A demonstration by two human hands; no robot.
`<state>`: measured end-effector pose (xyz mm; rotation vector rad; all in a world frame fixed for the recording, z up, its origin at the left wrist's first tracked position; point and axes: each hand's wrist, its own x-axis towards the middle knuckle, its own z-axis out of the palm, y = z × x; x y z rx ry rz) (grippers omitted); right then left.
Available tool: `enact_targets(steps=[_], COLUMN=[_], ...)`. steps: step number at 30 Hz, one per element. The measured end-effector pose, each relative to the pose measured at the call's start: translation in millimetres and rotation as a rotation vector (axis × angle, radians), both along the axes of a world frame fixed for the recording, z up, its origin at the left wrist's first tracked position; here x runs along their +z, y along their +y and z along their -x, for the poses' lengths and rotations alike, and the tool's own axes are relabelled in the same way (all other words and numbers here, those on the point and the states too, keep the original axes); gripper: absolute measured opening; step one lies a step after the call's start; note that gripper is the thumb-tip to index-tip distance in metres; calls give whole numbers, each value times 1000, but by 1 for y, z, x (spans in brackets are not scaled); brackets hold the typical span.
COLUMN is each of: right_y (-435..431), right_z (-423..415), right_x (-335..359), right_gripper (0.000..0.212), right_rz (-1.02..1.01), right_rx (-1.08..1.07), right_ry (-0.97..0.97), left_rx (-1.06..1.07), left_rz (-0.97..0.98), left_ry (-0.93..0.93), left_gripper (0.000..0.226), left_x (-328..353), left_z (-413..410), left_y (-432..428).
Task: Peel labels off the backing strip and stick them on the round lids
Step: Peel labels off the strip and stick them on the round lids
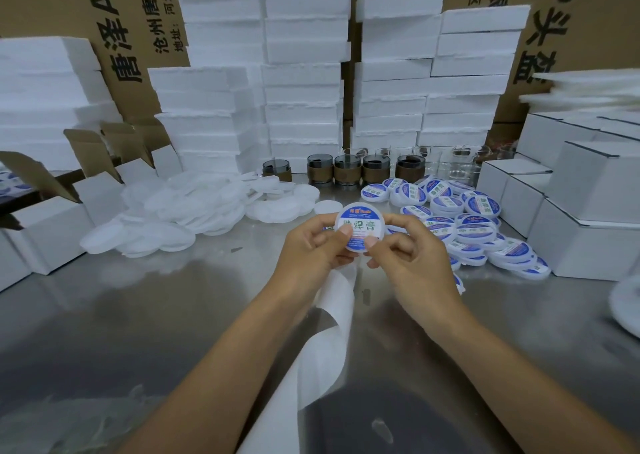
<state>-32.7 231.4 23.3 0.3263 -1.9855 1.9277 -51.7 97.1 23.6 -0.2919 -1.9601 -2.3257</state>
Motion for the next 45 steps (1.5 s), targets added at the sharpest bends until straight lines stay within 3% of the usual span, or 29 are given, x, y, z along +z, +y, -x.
enact_targets(steps=[3,6,10,14,21,28,30,37,45], right_y=[5,23,60,80,88,68,65,63,64], right_z=[4,14,26,30,30,16,16,18,23], right_x=[1,3,-2,-10,-13,-5,-4,-4,-8], right_gripper=[23,20,33,41,30,23,24,24,20], right_rz=[2,-12,-279,-446,-523,-721,-764,-833,-841], right_rx=[-13,-164,-463,-613,-667,-614,-586,-549,-576], right_ry=[-23,-33,1,-31,-136,26,24,26,45], left_rx=[17,80,152,191,256,460,550,851,873], left_rz=[-20,-88,-107,-112,-101,-45,56,696,1166], left_ry=[1,-12,-42,-59,-96,-98,-83,79,40], left_gripper=[15,10,8,7,9,15,12,17,34], left_x=[1,2,2,1,-4,-6,-5,-5,7], left_z=[-1,0,4,7,9,26,36,72,100], left_y=[1,-2,-7,-10,-14,-37,-54,-132,-157])
